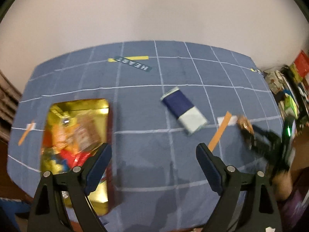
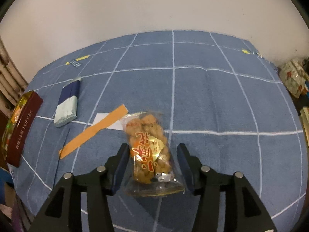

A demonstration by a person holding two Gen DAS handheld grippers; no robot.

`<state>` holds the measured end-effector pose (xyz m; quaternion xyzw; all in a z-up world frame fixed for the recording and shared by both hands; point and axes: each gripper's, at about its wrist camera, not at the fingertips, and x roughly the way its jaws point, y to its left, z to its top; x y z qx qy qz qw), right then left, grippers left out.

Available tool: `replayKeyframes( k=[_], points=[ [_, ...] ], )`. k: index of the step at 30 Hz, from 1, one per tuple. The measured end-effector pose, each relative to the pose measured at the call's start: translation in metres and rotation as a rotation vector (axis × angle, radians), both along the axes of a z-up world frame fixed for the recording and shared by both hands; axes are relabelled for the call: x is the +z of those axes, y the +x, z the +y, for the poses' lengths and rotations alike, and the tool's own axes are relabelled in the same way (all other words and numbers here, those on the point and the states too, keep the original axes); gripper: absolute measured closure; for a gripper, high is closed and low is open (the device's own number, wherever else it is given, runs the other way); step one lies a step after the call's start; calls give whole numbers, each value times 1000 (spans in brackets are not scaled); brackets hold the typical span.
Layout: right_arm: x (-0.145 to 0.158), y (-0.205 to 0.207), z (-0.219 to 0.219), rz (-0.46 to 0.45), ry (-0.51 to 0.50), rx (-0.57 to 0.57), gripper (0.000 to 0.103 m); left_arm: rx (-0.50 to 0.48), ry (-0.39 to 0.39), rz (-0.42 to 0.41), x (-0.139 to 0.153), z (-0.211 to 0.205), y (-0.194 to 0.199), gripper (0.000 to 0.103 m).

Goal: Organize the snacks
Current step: 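Grasp the navy-and-white box with the left gripper while the right holds the nut bag, then carry the navy-and-white box into the gold tin and open the left gripper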

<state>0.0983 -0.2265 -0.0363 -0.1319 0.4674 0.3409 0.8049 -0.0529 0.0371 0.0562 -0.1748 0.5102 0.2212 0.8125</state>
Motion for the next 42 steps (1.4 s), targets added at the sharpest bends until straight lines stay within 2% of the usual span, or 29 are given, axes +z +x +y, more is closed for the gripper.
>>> replayKeyframes(
  k=[4, 10, 12, 16, 20, 23, 25, 26, 27, 28, 29, 33, 37, 40, 42],
  points=[
    [-2, -5, -6, -56, 45, 9, 51, 26, -57, 65, -30, 7, 58, 16],
    [-2, -2, -10, -40, 90, -12, 51, 95, -156, 154, -80, 17, 120, 16],
    [-4, -1, -11, -27, 109, -15, 51, 129, -143, 216, -94, 18, 132, 16],
    [-5, 4, -18, 7, 160, -22, 51, 188, -125, 275, -113, 20, 144, 16],
    [-6, 6, -20, 24, 188, -27, 51, 265, -200, 286, -135, 25, 143, 14],
    [-7, 7, -23, 37, 207, -30, 51, 268, -156, 249, -135, 19, 146, 14],
    [-8, 8, -24, 44, 218, -33, 51, 274, -149, 236, -134, 16, 145, 19],
    [-8, 9, -24, 46, 222, -34, 51, 278, -145, 231, -133, 14, 144, 28],
    [-8, 9, -24, 47, 224, -35, 51, 277, -133, 219, -131, 11, 144, 52],
    [-9, 10, -24, 48, 225, -35, 51, 265, -117, 208, -127, 6, 144, 54],
    [-9, 9, -24, 49, 227, -35, 51, 250, -107, 222, -128, 2, 145, 54],
    [-9, 10, -24, 50, 228, -36, 51, 214, -86, 189, -128, -6, 131, 54],
    [-9, 10, -21, 40, 214, -33, 51, 119, -115, 124, -124, -26, 93, 54],
    [-9, 7, -16, 16, 181, -28, 51, 48, -51, 92, -112, -47, 61, 54],
    [-8, 5, -13, 3, 163, -26, 51, 27, -50, 81, -107, -55, 47, 54]
  ],
)
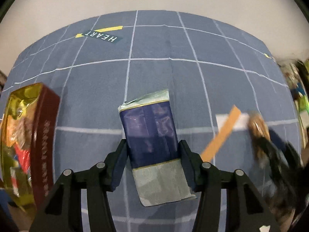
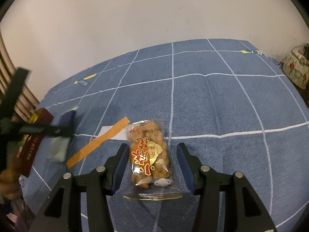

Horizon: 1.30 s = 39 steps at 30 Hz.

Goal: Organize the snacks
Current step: 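Carry the navy-and-white box into the gold tin and open the left gripper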

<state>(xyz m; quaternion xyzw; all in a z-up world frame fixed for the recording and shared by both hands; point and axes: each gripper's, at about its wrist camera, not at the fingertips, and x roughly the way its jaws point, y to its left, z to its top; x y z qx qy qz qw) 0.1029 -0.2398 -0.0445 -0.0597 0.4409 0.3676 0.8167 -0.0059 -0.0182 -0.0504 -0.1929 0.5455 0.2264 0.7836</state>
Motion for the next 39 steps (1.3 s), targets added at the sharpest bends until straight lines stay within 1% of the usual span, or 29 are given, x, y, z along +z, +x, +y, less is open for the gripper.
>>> replayKeyframes(
  k=[1, 3, 5, 7, 9, 14, 19, 23, 27, 33, 35, 39],
  points=[
    [0, -1, 2, -8, -11, 1, 51, -11, -9, -2, 4, -3, -11, 54],
    [0, -4, 5, -25, -36, 4, 51, -21, -16, -6, 10, -3, -20, 54],
    [0, -5, 7, -43, -60, 0, 53, -28, -26, -21, 21, -1, -26, 54],
    [0, -6, 6, -51, -70, -16, 61, -33, -25, -36, 34, -2, -33, 54],
    [0, -6, 5, -53, -73, -24, 64, -32, -32, -57, 47, -3, -44, 54],
    [0, -8, 12, -80, -124, -18, 64, -15, -49, -104, 75, 3, -75, 54],
    [2, -13, 16, -38, -112, -57, 64, 37, -48, -130, 92, 26, -108, 54],
    [2, -22, 25, -31, -98, -71, 64, 89, -39, -142, 99, 47, -133, 54],
    [1, -22, 26, -20, -63, -117, 64, 147, -24, -149, 103, 71, -159, 54],
    [-1, -24, 27, -37, -64, -137, 64, 230, 1, -121, 100, 109, -199, 54],
    [-1, -25, 27, -40, -66, -137, 64, 241, 16, -109, 97, 120, -208, 54],
    [-1, -26, 28, -45, -71, -136, 64, 239, 55, -84, 90, 133, -213, 54]
  ],
)
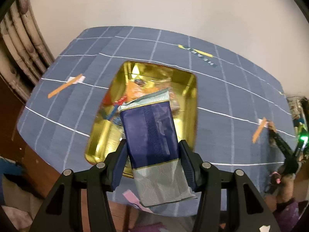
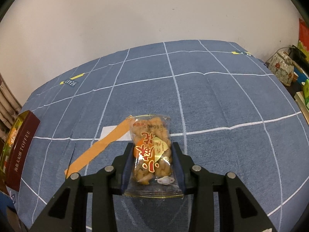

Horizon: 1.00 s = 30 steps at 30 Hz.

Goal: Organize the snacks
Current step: 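Carry the navy-and-white box into the gold tin and open the left gripper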

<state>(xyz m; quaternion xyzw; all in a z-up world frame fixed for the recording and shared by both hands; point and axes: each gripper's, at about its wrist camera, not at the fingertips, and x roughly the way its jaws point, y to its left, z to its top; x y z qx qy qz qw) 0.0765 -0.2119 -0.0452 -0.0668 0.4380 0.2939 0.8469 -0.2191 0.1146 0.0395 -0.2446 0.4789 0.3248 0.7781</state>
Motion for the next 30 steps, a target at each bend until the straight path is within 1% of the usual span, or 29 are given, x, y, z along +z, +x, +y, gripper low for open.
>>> replayKeyframes(
  k=[6, 12, 19, 30],
  points=[
    [1, 0, 0, -3, -4, 2, 64, -6, 23, 12, -10, 9, 6, 54],
    [1, 0, 0, -4, -6, 3, 64, -10, 20, 18, -22, 13, 12, 54],
    [1, 1, 1, -4, -6, 3, 64, -24, 34, 37, -32, 12, 20, 54],
    [1, 1, 0, -5, -9, 5, 64, -38, 33, 56, -44, 8, 24, 54]
  ],
)
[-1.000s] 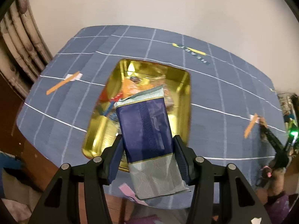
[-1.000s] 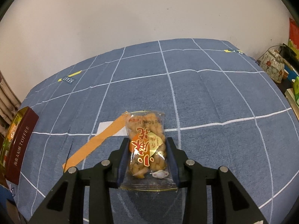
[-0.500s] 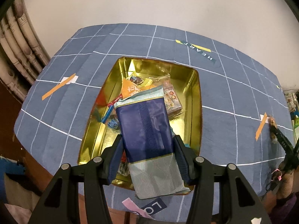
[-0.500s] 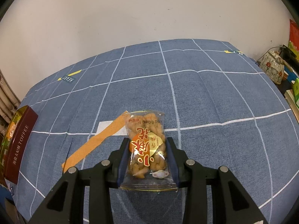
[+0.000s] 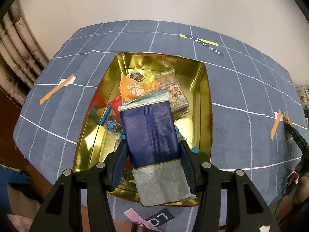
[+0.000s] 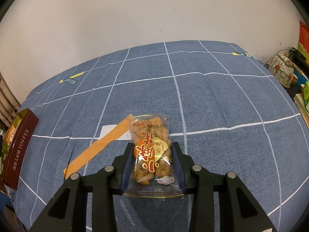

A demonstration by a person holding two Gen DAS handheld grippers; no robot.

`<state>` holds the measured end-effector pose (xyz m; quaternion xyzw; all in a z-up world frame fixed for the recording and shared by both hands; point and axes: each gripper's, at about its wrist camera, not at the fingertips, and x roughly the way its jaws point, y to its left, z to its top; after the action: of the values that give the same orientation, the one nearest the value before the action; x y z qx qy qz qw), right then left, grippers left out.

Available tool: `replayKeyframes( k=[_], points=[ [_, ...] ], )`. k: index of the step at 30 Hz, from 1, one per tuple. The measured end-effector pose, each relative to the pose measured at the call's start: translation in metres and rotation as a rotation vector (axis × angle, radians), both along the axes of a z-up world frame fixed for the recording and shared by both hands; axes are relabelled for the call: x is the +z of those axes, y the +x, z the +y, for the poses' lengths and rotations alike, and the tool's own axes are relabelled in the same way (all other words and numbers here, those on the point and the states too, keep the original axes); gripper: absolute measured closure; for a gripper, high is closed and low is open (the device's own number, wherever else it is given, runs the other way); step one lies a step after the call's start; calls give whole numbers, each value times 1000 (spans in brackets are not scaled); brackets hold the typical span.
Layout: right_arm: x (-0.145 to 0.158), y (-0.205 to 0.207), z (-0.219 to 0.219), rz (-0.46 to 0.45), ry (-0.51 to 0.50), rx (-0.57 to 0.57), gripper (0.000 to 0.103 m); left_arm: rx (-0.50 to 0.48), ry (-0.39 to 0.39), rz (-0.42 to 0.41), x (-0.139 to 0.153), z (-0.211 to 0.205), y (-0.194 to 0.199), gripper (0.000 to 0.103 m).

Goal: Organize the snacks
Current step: 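Carry the navy-and-white box into the gold tin and open the left gripper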

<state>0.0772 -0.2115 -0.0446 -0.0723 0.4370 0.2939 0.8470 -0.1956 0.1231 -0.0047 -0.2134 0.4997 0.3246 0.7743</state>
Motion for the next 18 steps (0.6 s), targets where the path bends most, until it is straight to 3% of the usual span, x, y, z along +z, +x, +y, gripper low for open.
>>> replayKeyframes(
  k=[10, 13, 18],
  points=[
    [0, 0, -1, -1, -1, 1, 64, -18, -6, 15, -7, -5, 5, 57],
    [0, 0, -1, -1, -2, 1, 64, -22, -7, 22, -8, -6, 6, 66],
    [0, 0, -1, -1, -1, 1, 64, -19, -4, 18, -7, -5, 5, 66]
  ],
)
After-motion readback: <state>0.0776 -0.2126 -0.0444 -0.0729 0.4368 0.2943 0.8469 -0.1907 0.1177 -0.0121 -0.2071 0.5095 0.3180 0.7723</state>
